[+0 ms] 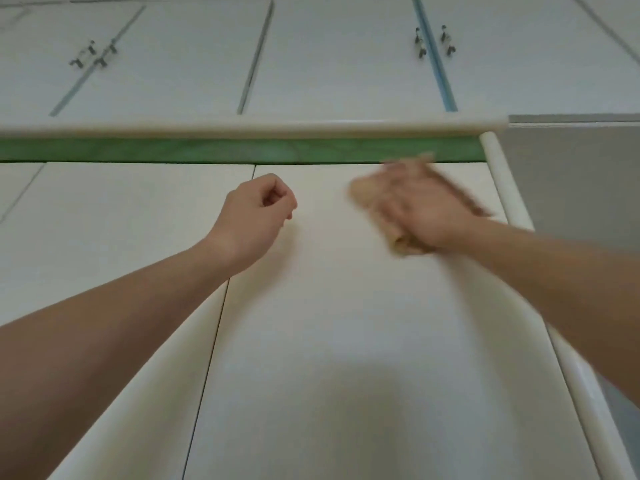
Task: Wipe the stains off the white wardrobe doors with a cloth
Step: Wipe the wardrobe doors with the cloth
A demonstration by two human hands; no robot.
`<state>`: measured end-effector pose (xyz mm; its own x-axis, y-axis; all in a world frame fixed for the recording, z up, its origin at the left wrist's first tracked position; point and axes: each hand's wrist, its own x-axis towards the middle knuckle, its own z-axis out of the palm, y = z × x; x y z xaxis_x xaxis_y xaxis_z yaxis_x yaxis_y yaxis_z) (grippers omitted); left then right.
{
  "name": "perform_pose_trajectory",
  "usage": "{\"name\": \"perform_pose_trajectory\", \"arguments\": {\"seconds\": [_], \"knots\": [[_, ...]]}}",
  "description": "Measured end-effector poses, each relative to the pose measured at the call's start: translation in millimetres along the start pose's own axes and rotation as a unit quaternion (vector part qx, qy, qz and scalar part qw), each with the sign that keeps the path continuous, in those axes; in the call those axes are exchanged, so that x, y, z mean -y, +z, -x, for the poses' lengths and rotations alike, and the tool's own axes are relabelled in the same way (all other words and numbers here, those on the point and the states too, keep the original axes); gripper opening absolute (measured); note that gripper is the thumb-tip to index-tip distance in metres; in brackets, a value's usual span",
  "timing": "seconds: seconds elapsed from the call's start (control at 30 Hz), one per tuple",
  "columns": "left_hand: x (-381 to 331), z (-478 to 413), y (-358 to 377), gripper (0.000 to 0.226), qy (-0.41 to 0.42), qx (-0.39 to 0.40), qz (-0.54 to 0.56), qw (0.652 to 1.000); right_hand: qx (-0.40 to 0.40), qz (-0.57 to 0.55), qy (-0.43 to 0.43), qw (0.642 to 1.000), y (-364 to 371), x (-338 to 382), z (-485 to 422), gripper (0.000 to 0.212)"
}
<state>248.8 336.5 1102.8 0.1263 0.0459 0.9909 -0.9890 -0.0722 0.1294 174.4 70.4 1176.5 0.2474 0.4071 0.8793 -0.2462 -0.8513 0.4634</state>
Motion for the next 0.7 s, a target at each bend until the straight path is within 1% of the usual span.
{"name": "perform_pose_trajectory", "arguments": {"seconds": [0.03, 0.07, 0.1, 0.13, 0.17, 0.2, 0.23, 0.27, 0.3, 0.33, 0.37, 0.4, 0.43, 0.47, 0.5, 0.53, 0.57, 0.6, 0.63, 0.67, 0.7], "knots": [[0.6, -1.2, 2.7, 0.013, 0.003, 0.006, -0.004, 1.000, -0.007, 0.021, 0.090, 0.996, -4.1, -25.2, -2.1, 0.085], [1.3, -1.3, 5.6, 0.014, 0.006, 0.008, -0.006, 1.000, -0.002, 0.025, 0.165, 0.986, -2.4, -31.5, -4.2, 0.084], [0.3, -1.8, 10.0, 0.014, 0.010, 0.005, -0.006, 1.000, -0.009, 0.014, 0.193, 0.981, 1.3, -20.6, -6.1, 0.077], [-1.8, -1.3, 17.5, 0.014, 0.012, -0.001, -0.004, 1.000, -0.007, 0.008, 0.187, 0.982, 6.3, 5.2, -2.5, 0.071], [-4.9, -1.6, 22.4, 0.014, 0.017, -0.014, -0.001, 1.000, -0.012, 0.005, 0.127, 0.992, 15.3, 39.9, 3.0, 0.068], [-8.4, -0.3, 31.5, 0.013, 0.020, -0.023, 0.007, 1.000, -0.009, 0.000, 0.034, 0.999, 26.1, 74.8, 19.3, 0.068], [-12.4, 1.7, 41.3, 0.013, 0.019, -0.026, 0.021, 0.999, -0.010, -0.020, -0.079, 0.997, 37.2, 107.2, 42.9, 0.069], [-16.6, 4.0, 50.0, 0.013, 0.020, -0.019, 0.035, 0.999, 0.016, -0.035, -0.201, 0.979, 44.6, 131.5, 72.6, 0.067], [-19.6, 6.8, 58.5, 0.013, 0.021, -0.004, 0.048, 0.999, 0.041, -0.056, -0.311, 0.948, 45.6, 139.6, 100.8, 0.062], [-21.8, 10.2, 66.9, 0.014, 0.024, 0.014, 0.058, 0.998, 0.081, -0.067, -0.392, 0.914, 42.4, 125.3, 114.7, 0.059], [-23.4, 14.1, 73.9, 0.015, 0.030, 0.028, 0.066, 0.997, 0.104, -0.069, -0.426, 0.896, 35.1, 99.7, 117.2, 0.058], [-24.6, 17.8, 78.4, 0.015, 0.037, 0.036, 0.073, 0.996, 0.107, -0.061, -0.400, 0.908, 21.0, 73.6, 112.1, 0.056], [-25.1, 20.1, 80.7, 0.016, 0.042, 0.037, 0.079, 0.995, 0.106, -0.063, -0.317, 0.940, 6.4, 42.7, 100.1, 0.053], [-24.4, 21.0, 82.2, 0.016, 0.045, 0.032, 0.085, 0.995, 0.084, -0.079, -0.195, 0.974, -7.2, 7.8, 80.6, 0.046], [-23.9, 21.3, 83.3, 0.017, 0.044, 0.028, 0.089, 0.995, 0.061, -0.082, -0.077, 0.992, -19.7, -23.4, 59.8, 0.040], [-22.4, 21.5, 83.4, 0.017, 0.041, 0.026, 0.092, 0.995, 0.054, -0.106, 0.065, 0.991, -28.2, -43.9, 41.2, 0.044], [-20.2, 21.6, 82.8, 0.017, 0.038, 0.022, 0.095, 0.994, 0.041, -0.088, 0.158, 0.983, -30.2, -52.6, 27.7, 0.052], [-17.7, 21.8, 83.1, 0.017, 0.035, 0.014, 0.102, 0.994, 0.023, -0.040, 0.188, 0.981, -23.6, -49.6, 19.0, 0.058], [-15.5, 22.4, 84.0, 0.016, 0.033, 0.006, 0.106, 0.994, 0.012, -0.010, 0.173, 0.985, -13.4, -32.9, 16.5, 0.061], [-14.0, 23.2, 85.6, 0.016, 0.030, -0.005, 0.109, 0.994, 0.011, -0.002, 0.124, 0.992, -1.9, -10.0, 22.2, 0.062], [-12.5, 25.1, 89.2, 0.015, 0.028, -0.015, 0.114, 0.993, 0.013, 0.002, 0.036, 0.999, 9.4, 16.0, 39.3, 0.063]]}}
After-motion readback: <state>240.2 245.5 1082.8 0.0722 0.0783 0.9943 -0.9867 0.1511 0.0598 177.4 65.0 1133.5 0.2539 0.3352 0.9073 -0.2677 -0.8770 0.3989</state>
